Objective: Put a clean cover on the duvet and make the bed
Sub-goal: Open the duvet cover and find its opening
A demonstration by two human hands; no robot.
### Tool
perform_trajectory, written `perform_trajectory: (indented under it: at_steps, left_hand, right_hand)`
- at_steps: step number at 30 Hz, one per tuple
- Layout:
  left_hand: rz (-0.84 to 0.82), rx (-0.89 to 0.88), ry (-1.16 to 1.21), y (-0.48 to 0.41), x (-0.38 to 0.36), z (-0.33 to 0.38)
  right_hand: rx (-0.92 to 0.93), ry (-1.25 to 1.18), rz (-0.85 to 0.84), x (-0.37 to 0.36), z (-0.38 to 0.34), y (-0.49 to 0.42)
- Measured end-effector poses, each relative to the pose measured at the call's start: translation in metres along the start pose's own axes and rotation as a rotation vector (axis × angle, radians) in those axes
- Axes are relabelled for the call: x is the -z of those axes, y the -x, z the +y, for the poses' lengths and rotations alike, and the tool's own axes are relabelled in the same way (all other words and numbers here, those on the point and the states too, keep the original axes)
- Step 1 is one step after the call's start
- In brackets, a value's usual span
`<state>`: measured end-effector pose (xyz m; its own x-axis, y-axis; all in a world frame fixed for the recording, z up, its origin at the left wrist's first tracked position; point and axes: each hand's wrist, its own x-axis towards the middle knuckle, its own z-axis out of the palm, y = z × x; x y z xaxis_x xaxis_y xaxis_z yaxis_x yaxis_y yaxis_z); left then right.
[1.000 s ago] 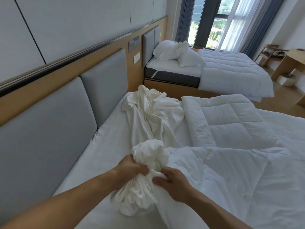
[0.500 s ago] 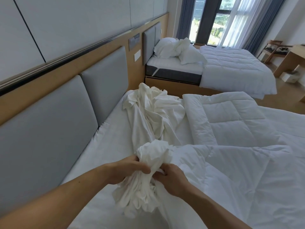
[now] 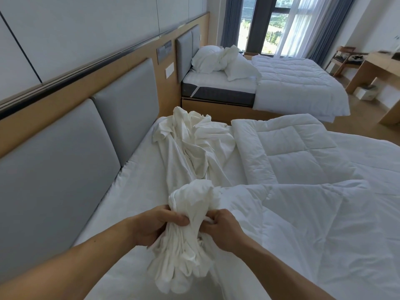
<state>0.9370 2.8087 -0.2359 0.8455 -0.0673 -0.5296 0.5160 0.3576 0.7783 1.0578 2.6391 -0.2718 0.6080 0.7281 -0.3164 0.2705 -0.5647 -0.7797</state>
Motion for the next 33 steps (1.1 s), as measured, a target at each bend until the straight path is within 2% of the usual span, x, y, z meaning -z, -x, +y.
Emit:
perform_trajectory:
  at_steps: [10, 16, 20, 25, 28, 33]
  left_hand:
    - [-0.067, -0.001, -0.021, 0.0, 0.0, 0.0]
    - [-0.1, 0.02, -0.062, -0.002, -0.004, 0.001]
    - [-0.099, -0.006, 0.028, -0.005, -0.004, -0.002]
    - [-0.086, 0.008, 0.005, -0.01, -0.007, -0.001]
    - [-0.068, 0.01, 0.032, -0.014, -0.01, -0.005]
    - [-0.067, 0.007, 0.078, -0.017, -0.01, -0.005]
  right_hand:
    - [-0.08, -0.07, -0.043, 0.006, 0.001, -0.002]
    - [-0.114, -0.235, -0.016, 0.009, -0.005, 0.003]
    - [-0.097, -0.388, -0.07, 0.02, -0.005, 0.008]
    - [-0.098, -0.372, -0.101, 0.024, -0.003, 0.008]
    - [-0.083, -0.284, -0.052, 0.022, 0.002, 0.005]
    - [-0.073, -0.289, 0.089, 0.019, 0.012, 0.002]
